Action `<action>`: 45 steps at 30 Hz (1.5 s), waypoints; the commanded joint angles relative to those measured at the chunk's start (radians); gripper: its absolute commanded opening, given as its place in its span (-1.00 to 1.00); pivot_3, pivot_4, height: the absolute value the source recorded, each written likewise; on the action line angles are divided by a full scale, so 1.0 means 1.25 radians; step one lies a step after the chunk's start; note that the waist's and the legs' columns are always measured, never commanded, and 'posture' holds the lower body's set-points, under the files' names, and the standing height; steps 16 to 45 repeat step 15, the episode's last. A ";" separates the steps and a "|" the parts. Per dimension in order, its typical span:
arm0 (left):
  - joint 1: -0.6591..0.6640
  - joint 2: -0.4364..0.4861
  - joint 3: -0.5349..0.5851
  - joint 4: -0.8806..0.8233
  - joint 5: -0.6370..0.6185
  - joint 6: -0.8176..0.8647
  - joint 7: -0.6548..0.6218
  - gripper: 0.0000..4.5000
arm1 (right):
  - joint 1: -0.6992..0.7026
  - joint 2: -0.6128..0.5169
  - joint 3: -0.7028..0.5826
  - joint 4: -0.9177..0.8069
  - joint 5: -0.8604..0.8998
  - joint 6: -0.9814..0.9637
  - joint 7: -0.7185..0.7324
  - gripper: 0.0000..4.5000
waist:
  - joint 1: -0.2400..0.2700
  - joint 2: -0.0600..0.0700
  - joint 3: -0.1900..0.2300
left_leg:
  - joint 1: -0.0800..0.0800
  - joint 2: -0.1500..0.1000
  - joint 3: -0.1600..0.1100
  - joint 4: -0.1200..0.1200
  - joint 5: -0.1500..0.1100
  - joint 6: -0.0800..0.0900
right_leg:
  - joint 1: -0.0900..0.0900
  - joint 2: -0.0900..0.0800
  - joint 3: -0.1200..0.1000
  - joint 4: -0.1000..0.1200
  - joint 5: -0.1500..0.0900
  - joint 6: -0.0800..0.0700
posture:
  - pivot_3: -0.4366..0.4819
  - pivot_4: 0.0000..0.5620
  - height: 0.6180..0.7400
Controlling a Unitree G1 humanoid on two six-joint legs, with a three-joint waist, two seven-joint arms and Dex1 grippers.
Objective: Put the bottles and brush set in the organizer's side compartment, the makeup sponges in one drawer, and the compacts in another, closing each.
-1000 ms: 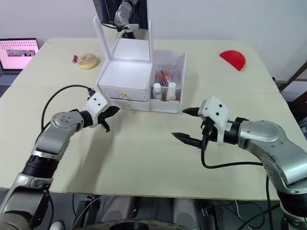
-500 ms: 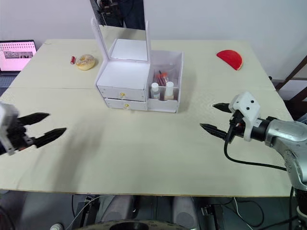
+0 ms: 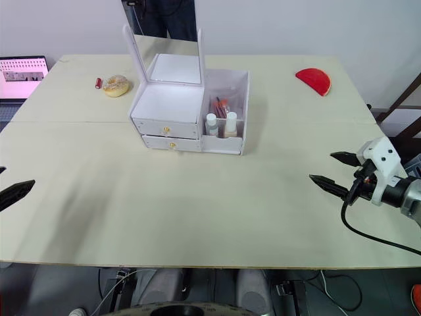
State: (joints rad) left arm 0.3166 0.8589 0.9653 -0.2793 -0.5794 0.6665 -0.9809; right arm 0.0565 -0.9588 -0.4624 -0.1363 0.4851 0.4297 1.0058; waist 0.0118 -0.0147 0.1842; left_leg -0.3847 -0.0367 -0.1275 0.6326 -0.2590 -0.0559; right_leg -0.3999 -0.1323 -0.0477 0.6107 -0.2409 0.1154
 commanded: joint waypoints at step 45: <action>-0.013 0.019 0.005 0.004 -0.018 -0.030 0.010 0.98 | -0.023 -0.008 -0.011 -0.023 -0.005 -0.002 -0.014 1.00 | 0.000 0.000 0.000 | -0.001 0.000 0.004 0.000 0.000 0.000 | -0.003 0.000 0.004 0.000 0.002 -0.002 | -0.05 -0.47 0.99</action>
